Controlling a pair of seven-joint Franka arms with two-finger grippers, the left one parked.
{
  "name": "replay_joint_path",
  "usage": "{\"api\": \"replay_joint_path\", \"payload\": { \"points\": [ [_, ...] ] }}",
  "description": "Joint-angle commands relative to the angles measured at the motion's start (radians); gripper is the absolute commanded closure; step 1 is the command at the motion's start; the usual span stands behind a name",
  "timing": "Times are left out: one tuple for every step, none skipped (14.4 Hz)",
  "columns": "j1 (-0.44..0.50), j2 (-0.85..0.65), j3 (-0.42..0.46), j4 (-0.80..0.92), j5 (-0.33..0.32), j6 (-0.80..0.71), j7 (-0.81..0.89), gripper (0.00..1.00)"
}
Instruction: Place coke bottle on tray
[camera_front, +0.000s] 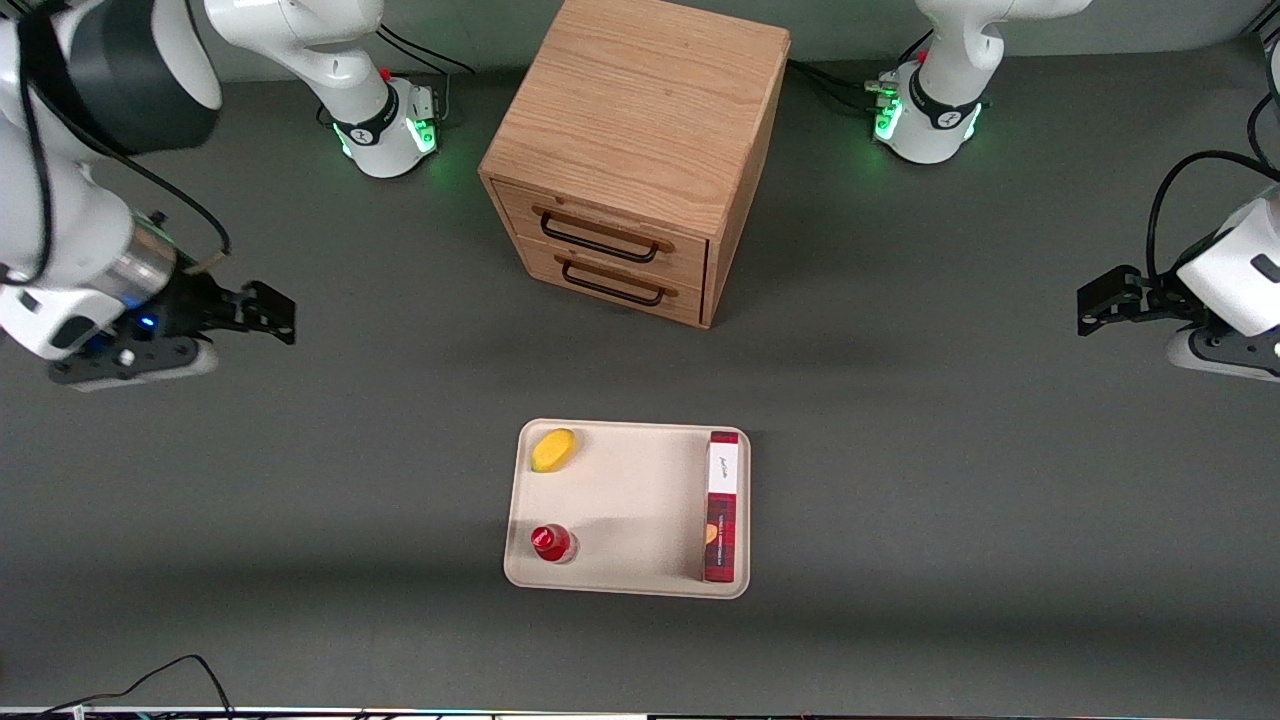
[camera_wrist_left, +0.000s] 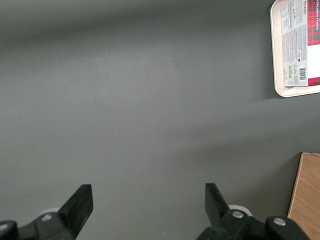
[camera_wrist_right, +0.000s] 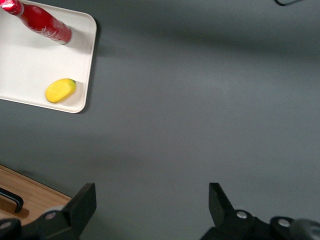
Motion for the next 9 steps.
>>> {"api": "replay_joint_path", "payload": {
  "points": [
    [-0.041, -0.147, 0.01, -0.123, 0.035, 0.029, -0.026, 0.0],
    [-0.043, -0.17, 0.009, -0.128, 0.035, 0.029, -0.025, 0.0],
    [-0.044, -0.176, 0.006, -0.125, 0.035, 0.027, -0.025, 0.0],
    [-0.052, -0.182, 0.004, -0.125, 0.037, 0.027, -0.025, 0.0],
    [-0.061, -0.184, 0.006, -0.124, 0.037, 0.027, -0.025, 0.0],
    [-0.061, -0.184, 0.006, -0.122, 0.037, 0.026, -0.023, 0.0],
    [-0.061, -0.184, 0.006, -0.122, 0.038, 0.026, -0.023, 0.0],
    [-0.061, -0.184, 0.004, -0.122, 0.05, 0.026, -0.023, 0.0],
    [-0.061, -0.184, 0.004, -0.122, 0.053, 0.026, -0.025, 0.0]
  ]
}}
